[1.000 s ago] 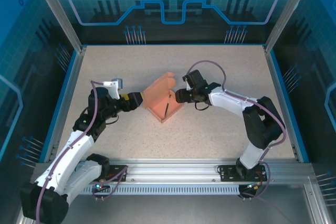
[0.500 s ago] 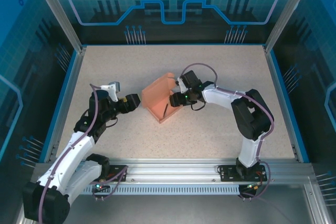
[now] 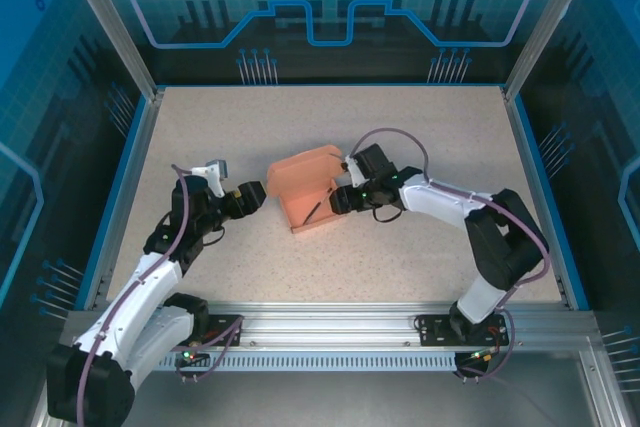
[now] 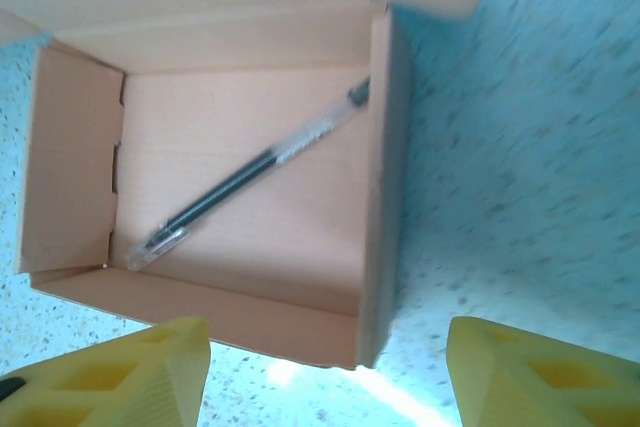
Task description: Fold the paper box
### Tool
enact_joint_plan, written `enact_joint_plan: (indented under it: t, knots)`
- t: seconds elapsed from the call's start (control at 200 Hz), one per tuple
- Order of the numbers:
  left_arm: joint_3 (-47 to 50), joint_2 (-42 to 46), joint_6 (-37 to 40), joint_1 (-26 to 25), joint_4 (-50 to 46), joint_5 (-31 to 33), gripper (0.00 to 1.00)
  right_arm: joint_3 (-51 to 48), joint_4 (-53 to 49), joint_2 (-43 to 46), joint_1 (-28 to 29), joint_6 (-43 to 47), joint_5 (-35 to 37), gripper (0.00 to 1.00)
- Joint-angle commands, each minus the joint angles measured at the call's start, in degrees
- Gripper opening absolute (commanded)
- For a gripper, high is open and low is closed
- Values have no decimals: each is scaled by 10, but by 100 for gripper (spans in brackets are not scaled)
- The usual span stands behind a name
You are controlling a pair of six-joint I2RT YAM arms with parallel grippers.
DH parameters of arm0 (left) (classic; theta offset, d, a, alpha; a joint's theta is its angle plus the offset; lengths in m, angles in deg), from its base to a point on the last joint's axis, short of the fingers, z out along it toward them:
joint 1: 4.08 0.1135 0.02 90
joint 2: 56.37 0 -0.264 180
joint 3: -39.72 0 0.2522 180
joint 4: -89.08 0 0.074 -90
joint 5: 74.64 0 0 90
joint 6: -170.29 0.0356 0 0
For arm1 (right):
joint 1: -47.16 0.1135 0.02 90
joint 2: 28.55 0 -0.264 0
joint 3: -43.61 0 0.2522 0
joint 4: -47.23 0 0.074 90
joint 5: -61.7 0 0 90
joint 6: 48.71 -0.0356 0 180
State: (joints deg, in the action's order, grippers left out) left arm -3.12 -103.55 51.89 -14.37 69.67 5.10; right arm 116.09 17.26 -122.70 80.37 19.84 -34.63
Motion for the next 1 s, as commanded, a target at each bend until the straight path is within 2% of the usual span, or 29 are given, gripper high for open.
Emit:
enact_joint_plan:
  t: [0.0,0.195,0.445,0.595,0.74,0.996]
  knots:
    - [6,-1,19,4,29,-17,87,23,8,32,-24,85,39,65]
    - [8,-44,39,-1,64,-36,87,69,39,5,-46,204,14,67]
    - [10,-63,38,-8,76,-37,87,147,25,-74,-57,273,-50,64]
    - [10,-57,39,-9,65,-33,86,174,20,-104,-59,295,-57,62]
    - [9,-56,41,-9,60,-30,87,182,16,-117,-58,310,-69,53]
    - [6,-63,44,-9,58,-26,87,188,2,-127,-58,323,-58,31]
